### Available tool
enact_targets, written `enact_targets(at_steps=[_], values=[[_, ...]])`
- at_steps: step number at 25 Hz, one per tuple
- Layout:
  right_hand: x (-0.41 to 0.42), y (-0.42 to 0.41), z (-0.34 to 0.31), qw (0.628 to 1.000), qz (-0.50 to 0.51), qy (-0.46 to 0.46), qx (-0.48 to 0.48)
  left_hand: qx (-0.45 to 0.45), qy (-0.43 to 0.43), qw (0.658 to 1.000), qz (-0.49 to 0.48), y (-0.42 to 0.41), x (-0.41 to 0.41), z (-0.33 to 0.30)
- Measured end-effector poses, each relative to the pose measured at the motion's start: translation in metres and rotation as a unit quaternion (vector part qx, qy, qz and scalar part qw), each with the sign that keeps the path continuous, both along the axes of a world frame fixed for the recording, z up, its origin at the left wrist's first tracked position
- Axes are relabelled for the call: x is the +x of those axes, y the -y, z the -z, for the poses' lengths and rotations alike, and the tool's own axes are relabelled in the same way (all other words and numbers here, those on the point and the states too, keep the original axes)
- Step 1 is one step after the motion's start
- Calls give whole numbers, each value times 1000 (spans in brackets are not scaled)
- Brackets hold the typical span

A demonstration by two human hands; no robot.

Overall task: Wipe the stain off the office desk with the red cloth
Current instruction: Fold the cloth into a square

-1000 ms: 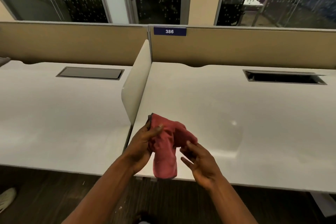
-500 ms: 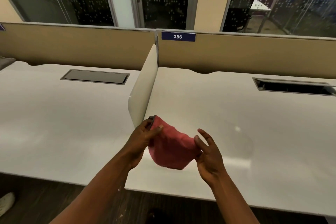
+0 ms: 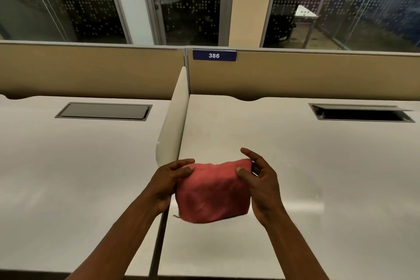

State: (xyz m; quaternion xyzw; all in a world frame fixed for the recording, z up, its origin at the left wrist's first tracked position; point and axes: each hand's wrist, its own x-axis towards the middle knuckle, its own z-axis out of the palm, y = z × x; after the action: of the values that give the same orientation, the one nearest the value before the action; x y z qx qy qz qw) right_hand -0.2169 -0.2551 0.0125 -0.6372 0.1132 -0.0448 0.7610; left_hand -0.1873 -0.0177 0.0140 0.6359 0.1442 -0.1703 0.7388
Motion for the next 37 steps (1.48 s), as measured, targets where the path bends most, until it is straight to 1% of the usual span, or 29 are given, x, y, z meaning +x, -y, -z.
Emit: enact_targets(at_steps=[2,4,5,7,8,10,12,14,17,22,23,24,26,27,29,31,32,33,34,35,36,37], values=[[7,2,1,1000,-3,6,-25,41,51,998,0,-3,12,3],[12,7,3,999,-9,13,-43,122,106,986,32,-3,22,5],[14,10,3,998,-13,14,-56,179,131,974,53,-2,28,7],[21,18,2,994,-19,20,-102,286,182,937,85,3,39,8],[25,23,2,989,-18,25,-143,328,205,917,96,7,44,8],[38,35,2,972,-8,34,-234,383,245,885,99,15,56,9],[49,47,1,953,6,40,-301,418,262,866,84,22,66,9],[58,57,2,938,5,46,-345,442,267,853,71,28,73,10],[80,70,6,914,-12,45,-402,478,284,828,78,35,89,13],[119,84,15,915,-47,28,-400,508,272,813,88,36,117,12],[129,86,17,920,-54,28,-388,497,268,821,86,34,124,11],[138,88,19,931,-67,19,-358,466,260,842,85,30,131,10],[159,91,22,958,-112,-7,-262,352,230,900,113,25,145,7],[168,91,25,964,-133,-9,-230,298,215,921,126,24,151,7],[187,85,33,965,-138,-1,-222,256,192,940,119,28,162,13],[205,75,46,970,-107,-9,-217,227,163,956,89,38,176,25],[215,70,54,975,-90,-26,-202,194,133,970,68,43,184,33],[224,65,61,981,-74,-56,-173,150,81,984,43,49,194,41],[234,60,68,984,-55,-103,-131,93,9,995,16,52,204,48],[243,56,74,983,-38,-159,-81,32,-70,997,-10,53,214,57],[251,54,81,977,-31,-208,-37,-23,-131,991,-33,52,223,65],[259,53,88,971,-32,-238,-5,-57,-163,984,-47,51,233,74]])
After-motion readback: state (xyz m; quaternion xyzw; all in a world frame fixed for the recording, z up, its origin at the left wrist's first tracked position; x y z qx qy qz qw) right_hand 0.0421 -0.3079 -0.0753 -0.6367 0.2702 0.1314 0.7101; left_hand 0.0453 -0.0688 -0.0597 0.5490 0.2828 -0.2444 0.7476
